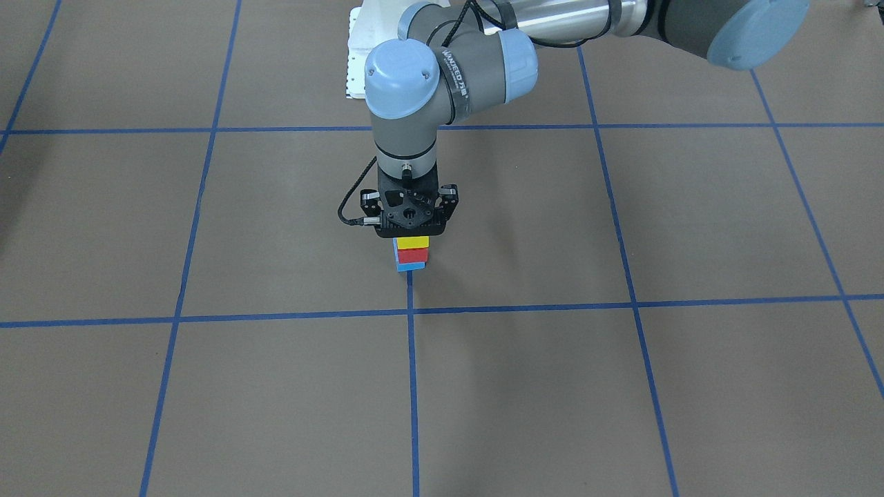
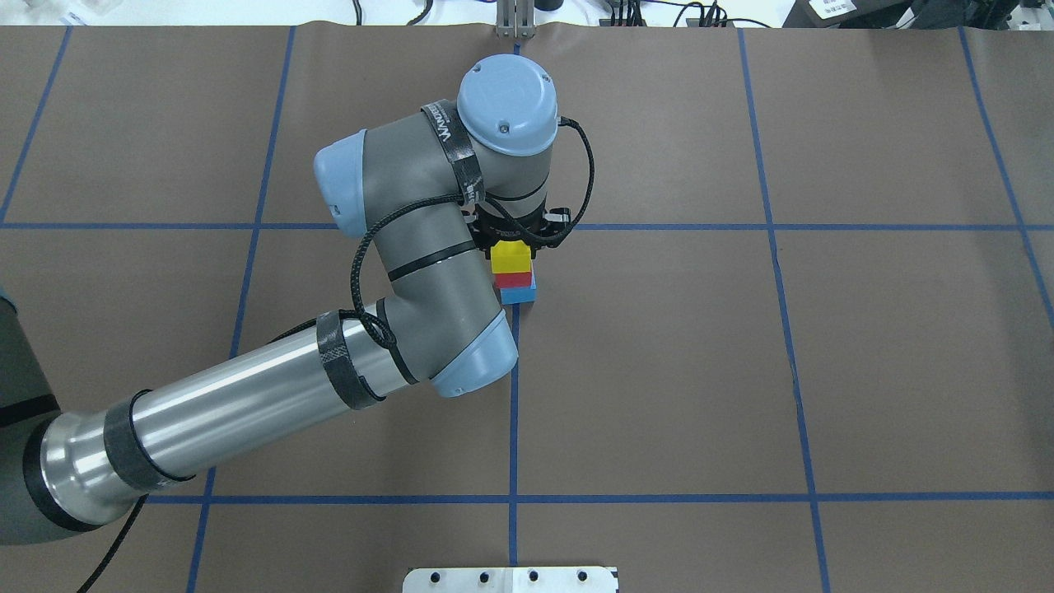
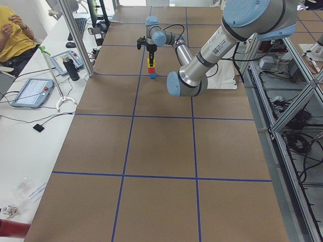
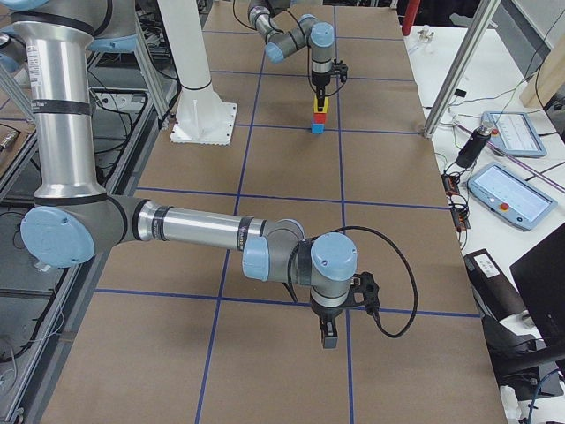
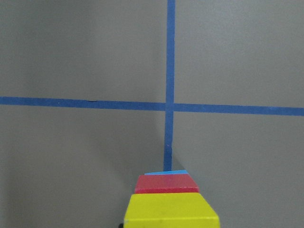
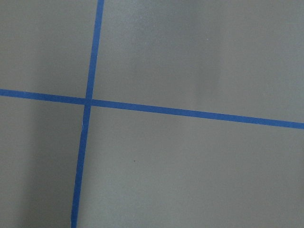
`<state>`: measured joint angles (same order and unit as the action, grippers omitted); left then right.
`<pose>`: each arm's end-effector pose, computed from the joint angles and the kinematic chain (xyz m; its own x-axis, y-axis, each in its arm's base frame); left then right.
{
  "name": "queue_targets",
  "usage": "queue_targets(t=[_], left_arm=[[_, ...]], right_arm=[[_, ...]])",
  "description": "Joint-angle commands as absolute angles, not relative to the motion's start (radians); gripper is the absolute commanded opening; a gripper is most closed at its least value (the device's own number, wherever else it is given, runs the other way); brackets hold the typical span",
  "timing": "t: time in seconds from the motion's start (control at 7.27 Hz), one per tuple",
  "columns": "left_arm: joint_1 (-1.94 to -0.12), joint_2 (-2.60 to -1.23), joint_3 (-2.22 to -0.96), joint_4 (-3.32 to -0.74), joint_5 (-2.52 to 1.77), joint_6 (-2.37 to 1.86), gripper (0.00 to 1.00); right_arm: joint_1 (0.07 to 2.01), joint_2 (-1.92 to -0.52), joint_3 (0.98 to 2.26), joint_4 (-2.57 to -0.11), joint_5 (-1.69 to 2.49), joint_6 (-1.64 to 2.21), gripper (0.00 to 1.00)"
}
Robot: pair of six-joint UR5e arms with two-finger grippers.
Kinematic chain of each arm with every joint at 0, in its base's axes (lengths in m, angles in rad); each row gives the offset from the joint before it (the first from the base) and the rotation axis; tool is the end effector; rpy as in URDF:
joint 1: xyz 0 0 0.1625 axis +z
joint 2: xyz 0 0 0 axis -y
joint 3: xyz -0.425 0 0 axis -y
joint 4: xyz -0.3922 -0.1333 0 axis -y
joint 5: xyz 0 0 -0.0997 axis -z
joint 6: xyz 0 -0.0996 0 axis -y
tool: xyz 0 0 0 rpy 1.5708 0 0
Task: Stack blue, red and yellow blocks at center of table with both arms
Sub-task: 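Lower the yellow cube onto the red cube and open the left gripper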
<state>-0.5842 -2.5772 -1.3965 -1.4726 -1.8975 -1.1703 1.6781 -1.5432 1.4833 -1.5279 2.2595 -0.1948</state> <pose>0.5784 -0.5039 0.1031 0.7041 -0.0229 -0.7097 0.0744 0.9964 0.0417 0.1233 -0.4912 0.6894 0.7727 -0.1008 0.6267 0.0433 0.9934 0.1063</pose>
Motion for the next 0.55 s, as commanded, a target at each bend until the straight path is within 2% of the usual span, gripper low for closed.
queue_targets(t=[0.0, 0.41], left_arm=[[-0.583, -2.574, -1.397, -1.474, -1.898, -1.167, 1.0], [-0.586, -2.577, -1.439, -1.467, -1.904, -1.17, 1.0]], right_arm=[[1.678, -1.543, 1.483, -1.528, 2.258, -0.195, 1.0], [1.678, -1.542, 1.483, -1.528, 2.26, -0.195, 0.99]])
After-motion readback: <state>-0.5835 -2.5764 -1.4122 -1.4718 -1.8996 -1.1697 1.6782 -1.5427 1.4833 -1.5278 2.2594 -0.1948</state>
